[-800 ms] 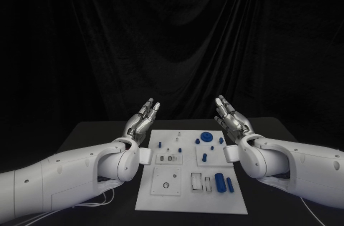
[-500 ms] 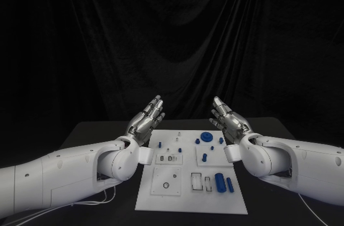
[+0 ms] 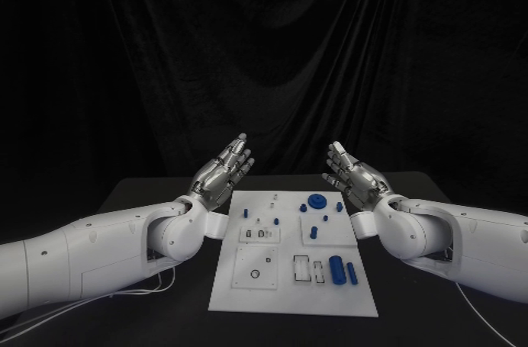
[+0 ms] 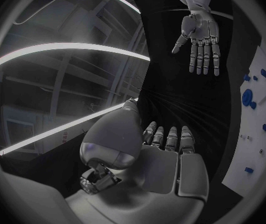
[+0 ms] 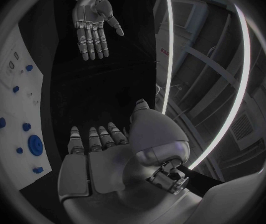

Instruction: Assemble the parts on the task board

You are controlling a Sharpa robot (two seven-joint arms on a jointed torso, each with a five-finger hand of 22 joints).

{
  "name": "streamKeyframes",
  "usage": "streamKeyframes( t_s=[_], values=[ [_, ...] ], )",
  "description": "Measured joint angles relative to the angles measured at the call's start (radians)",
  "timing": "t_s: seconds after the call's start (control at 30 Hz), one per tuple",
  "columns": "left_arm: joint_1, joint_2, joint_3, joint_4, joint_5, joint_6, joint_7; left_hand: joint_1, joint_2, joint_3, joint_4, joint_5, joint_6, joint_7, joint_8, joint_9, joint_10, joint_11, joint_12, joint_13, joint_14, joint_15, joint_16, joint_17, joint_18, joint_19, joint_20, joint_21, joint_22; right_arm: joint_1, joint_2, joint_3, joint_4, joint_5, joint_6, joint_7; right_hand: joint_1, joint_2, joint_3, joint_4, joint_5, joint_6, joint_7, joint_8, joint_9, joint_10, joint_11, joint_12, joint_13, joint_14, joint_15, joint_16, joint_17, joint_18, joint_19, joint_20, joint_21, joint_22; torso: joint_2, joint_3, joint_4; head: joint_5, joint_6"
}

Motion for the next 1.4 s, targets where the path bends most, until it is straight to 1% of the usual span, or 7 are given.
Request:
streamKeyframes(
  t_s=[0.1,0.23,0.57,0.73,1.13,1.3,1.4],
  values=[
    [-0.001,0.0,0.0,-0.004,-0.003,0.014,0.001,0.003,0.003,0.0,0.0,0.0,0.004,0.007,0.0,0.0,0.0,0.007,0.0,0.0,0.0,0.0,0.0,0.0,-0.007,0.001,-0.009,0.0,0.0,0.0,-0.002,0.0,-0.006,-0.011,0.01,-0.001,0.0,0.0,0.0,0.0,0.017,-0.009,0.069,0.0,-0.001,0.009,0.027,0.022,0.006,0.0,-0.008,0.0,0.0,0.0,0.014,-0.032,0.008,0.007,0.0,0.0,0.0,0.0,-0.005],
    [-0.002,-0.003,0.0,-0.006,-0.005,0.02,0.002,0.01,0.01,0.0,0.0,0.0,0.002,0.038,0.0,0.0,0.0,0.025,0.0,0.0,0.0,0.0,0.0,0.0,-0.023,0.001,-0.038,0.0,0.0,0.0,-0.009,0.0,-0.014,-0.051,0.019,-0.006,0.004,0.004,0.0,0.0,0.021,-0.024,0.113,0.0,-0.004,0.01,0.065,0.023,0.007,0.001,0.019,0.0,0.0,0.0,0.001,-0.062,0.006,0.002,0.0,0.0001,-0.0004,0.002,-0.011],
    [-0.003,-0.03,0.0,-0.01,-0.054,-0.013,0.004,0.03,0.002,0.0,0.0,0.0,0.005,0.066,0.0,0.0,-0.001,0.037,0.0,0.0,0.0,0.0,0.0,0.0,-0.054,0.0,-0.039,0.0,0.0,0.002,-0.035,0.0,-0.033,-0.241,0.019,-0.026,0.013,0.013,0.003,0.002,0.028,-0.008,0.144,0.0,-0.003,0.014,0.093,0.027,0.007,0.001,0.048,0.0,0.0,-0.026,-0.004,-0.078,0.0,-0.001,0.002,0.0,-0.0008,-0.007,-0.045],
    [-0.003,-0.06,0.0,-0.009,-0.111,-0.038,0.004,0.053,0.004,0.0,0.0,0.0,0.028,0.076,0.008,0.004,0.0,0.043,0.0,0.0,0.0,0.0,0.0,0.0,-0.054,0.0,-0.039,0.0,0.0,0.019,-0.047,-0.001,-0.04,-0.372,0.019,-0.042,0.108,-0.001,0.028,-0.002,0.071,0.01,0.176,0.0,0.0,0.02,0.131,0.027,0.006,0.0,0.093,0.0,0.0,-0.026,0.004,-0.018,0.0,0.0,0.003,-0.0018,-0.0009,-0.004,-0.073],
    [-0.002,-0.14,0.0,0.03,-0.28,-0.098,0.005,0.153,-0.003,0.019,-0.004,0.0,0.122,0.103,0.019,0.011,0.015,0.08,0.0,0.001,0.0,0.0,0.0,-0.001,-0.054,0.0,-0.037,0.0,0.0,0.133,-0.06,0.001,-0.06,-0.739,0.051,-0.131,0.371,-0.049,0.091,-0.087,0.162,0.136,0.186,0.011,0.013,0.11,0.196,0.038,0.019,0.095,0.157,0.008,0.015,-0.025,0.127,0.04,0.063,0.03,0.018,-0.0019,-0.0004,0.012,-0.154],
    [-0.002,-0.202,0.0,0.101,-0.329,-0.127,0.005,0.239,-0.01,0.035,-0.007,0.0,0.164,0.134,0.025,0.016,0.026,0.115,0.0,0.004,0.002,0.027,0.0,-0.001,-0.054,0.002,0.01,0.0,0.0,0.19,-0.064,0.001,-0.06,-0.96,0.074,-0.222,0.444,-0.073,0.16,-0.168,0.163,0.327,0.198,0.045,0.031,0.318,0.205,0.069,0.045,0.281,0.17,0.036,0.036,0.0,0.316,0.089,0.134,0.054,0.041,-0.0017,0.0017,0.023,-0.154],
    [0.0,-0.233,0.0,0.138,-0.346,-0.146,0.005,0.256,-0.007,0.035,-0.007,0.0,0.18,0.136,0.029,0.017,0.028,0.118,0.0,0.004,0.001,0.028,0.0,-0.001,-0.054,0.0,0.022,0.0,0.0,0.216,-0.062,0.0,-0.06,-1.101,0.09,-0.28,0.447,-0.091,0.225,-0.207,0.163,0.394,0.204,0.041,0.033,0.425,0.202,0.056,0.058,0.459,0.166,0.043,0.053,0.0,0.585,0.081,0.218,0.08,0.059,-0.0016,0.0041,0.023,-0.15]
  ],
)
